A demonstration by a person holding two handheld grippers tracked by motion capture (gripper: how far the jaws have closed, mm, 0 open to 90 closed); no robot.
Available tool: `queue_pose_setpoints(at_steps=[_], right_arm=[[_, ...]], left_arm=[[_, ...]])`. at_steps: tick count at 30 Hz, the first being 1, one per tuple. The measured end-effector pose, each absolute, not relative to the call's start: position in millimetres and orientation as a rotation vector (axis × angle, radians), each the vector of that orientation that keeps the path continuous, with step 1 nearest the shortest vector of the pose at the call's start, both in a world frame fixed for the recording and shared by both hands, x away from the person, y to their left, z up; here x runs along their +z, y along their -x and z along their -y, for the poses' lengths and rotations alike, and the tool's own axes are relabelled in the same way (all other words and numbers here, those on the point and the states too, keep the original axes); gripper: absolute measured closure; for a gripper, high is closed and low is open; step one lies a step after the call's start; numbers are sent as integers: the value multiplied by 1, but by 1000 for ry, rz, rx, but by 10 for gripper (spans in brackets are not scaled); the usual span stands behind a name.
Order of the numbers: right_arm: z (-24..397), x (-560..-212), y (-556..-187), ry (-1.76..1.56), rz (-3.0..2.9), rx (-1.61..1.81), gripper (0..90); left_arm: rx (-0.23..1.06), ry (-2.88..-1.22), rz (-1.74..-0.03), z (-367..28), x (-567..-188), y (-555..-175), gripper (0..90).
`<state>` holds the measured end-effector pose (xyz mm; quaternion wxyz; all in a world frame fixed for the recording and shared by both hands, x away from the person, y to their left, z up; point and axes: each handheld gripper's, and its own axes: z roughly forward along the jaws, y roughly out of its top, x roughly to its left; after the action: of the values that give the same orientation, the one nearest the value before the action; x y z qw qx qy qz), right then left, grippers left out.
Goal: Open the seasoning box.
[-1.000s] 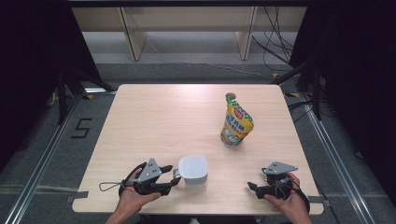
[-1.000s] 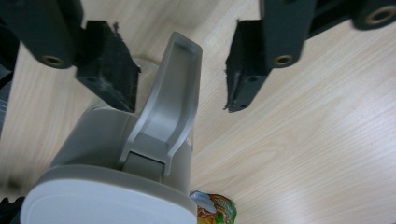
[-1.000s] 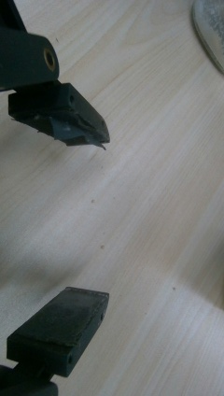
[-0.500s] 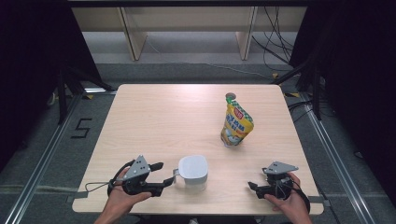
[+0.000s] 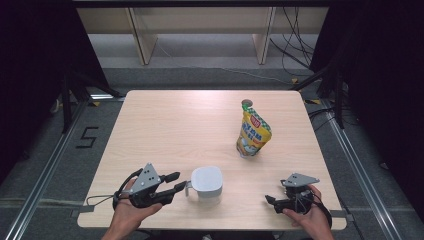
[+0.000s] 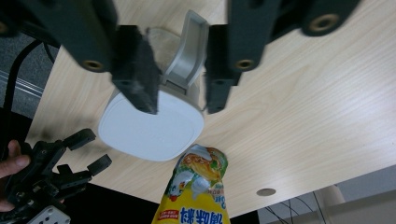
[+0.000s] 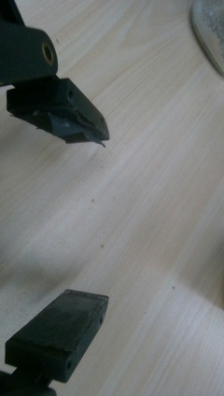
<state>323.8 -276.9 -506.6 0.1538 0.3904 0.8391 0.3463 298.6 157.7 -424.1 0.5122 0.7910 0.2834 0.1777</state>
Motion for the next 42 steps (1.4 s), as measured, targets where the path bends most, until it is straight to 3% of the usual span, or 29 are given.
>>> queue_pose_setpoints(at_steps=[6,23,27,35,38,42], right_arm=[[275,-506,-324,-1075,-2413,998,169],[275,-498,-320,-1019,-2382,1072,338],[273,-493,-319,-945,-2346,1137,441],[262,-483,-313,-911,-2289,1296,552],[252,-476,-311,-861,-2272,1371,665],[241,-470,-307,-825,-2251,1419,728]], left_arm=[[425,-1888,-668,-150,-421,-300,825],[394,-1897,-667,-136,-436,-314,848],[380,-1878,-677,-138,-438,-316,847],[384,-1867,-677,-138,-439,-315,848],[381,-1863,-685,-138,-440,-315,848],[377,-1862,-687,-139,-440,-315,849]])
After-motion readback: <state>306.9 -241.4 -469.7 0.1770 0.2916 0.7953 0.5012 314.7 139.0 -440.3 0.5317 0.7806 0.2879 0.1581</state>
